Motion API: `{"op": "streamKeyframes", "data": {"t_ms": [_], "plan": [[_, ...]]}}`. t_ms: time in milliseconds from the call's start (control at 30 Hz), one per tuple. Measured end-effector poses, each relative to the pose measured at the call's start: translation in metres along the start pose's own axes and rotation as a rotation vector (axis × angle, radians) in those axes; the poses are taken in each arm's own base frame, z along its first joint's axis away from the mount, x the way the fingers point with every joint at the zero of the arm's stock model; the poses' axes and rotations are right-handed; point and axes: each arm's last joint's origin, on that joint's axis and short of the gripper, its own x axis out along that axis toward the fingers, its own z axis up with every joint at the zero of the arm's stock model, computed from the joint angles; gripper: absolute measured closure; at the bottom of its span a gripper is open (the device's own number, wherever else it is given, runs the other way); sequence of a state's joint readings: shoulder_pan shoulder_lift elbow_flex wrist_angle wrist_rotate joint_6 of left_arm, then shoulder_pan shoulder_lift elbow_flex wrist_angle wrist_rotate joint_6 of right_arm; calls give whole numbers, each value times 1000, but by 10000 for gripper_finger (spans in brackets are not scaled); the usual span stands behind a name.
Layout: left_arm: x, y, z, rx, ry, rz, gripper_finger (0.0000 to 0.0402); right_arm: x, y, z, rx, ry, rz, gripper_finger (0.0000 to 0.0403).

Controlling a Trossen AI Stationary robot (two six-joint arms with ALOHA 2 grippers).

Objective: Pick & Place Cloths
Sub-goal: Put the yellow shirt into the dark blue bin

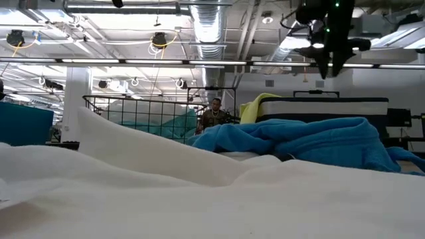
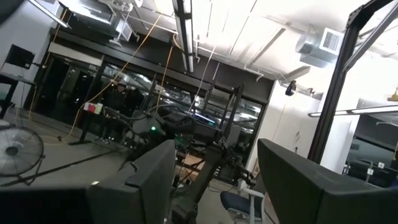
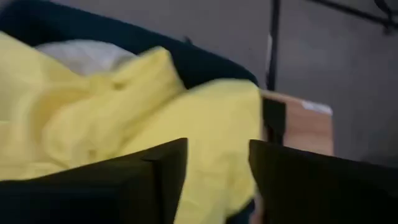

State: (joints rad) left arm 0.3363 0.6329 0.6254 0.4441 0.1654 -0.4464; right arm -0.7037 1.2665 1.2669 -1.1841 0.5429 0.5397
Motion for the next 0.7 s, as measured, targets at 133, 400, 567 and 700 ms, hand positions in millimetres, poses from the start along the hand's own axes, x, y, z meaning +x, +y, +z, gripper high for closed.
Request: {"op": "streamKeyframes", "data": {"t_ms": [133,400,567,700], "plan": [[4,3,-5,-8,23,10,188,28,3,-7,18,96,-53,305],[9,6,-9,-15,45,21,188,101,31,-47,-39,264,-124,381],[8,6,-9,-15,43,20,188,135,58,-66,-81,349,23,400],[8,6,-9,-15,43,20,188,144,76,-70,-177,378,71,392]]}}
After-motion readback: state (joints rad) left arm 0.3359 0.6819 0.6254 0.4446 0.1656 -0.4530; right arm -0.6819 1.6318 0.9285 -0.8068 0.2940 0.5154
